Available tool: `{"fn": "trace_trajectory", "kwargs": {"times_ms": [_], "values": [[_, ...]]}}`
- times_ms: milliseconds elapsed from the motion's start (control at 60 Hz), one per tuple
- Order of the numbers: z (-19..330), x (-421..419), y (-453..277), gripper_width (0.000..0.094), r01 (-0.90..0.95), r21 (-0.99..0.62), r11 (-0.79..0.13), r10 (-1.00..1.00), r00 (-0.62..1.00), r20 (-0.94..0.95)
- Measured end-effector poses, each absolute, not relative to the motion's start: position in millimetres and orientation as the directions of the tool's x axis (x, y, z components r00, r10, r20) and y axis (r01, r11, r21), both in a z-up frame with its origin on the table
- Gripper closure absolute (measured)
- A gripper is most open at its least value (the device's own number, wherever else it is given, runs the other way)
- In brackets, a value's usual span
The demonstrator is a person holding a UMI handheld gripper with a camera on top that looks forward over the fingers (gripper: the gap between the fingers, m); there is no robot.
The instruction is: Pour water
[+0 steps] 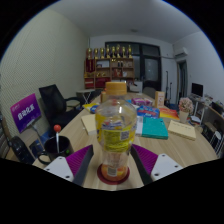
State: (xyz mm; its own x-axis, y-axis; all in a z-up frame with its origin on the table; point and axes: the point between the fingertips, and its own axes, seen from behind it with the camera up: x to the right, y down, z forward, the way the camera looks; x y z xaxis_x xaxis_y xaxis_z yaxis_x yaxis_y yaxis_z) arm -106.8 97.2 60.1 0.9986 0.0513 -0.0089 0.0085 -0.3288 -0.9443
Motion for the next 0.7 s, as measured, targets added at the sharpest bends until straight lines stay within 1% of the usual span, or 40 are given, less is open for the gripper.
{"fn": "trace_trajectory", "kwargs": {"times_ms": [117,200,217,233,317,400,600,667,700], "values": [[68.2,-109.8,66.3,0.0090,0.021,-0.917,-0.398,0.049,0.999,0.002],[86.4,-113.5,38.2,0.0099,-0.002,-0.900,-0.436,0.038,0.999,-0.021],[81.1,-130.0,33.7,0.0098,-0.016,-0.899,-0.438,0.031,0.999,-0.033],[92.6,-115.7,28.1,0.0098,-0.024,-0.894,-0.447,0.035,0.998,-0.044],[112.4,-123.5,-1.9,0.0102,-0.026,-0.878,-0.478,0.033,0.998,-0.047],[132.0,-123.7,-31.9,0.0104,-0.035,-0.870,-0.492,0.000,0.999,-0.040],[174.8,-138.5,-97.6,0.0109,-0.073,-0.855,-0.513,-0.008,0.997,-0.081],[187.4,-142.7,-112.5,0.0104,-0.067,-0.857,-0.511,0.018,0.996,-0.089],[196.4,-143.3,-116.8,0.0105,-0.053,-0.868,-0.493,0.040,0.996,-0.084]]}}
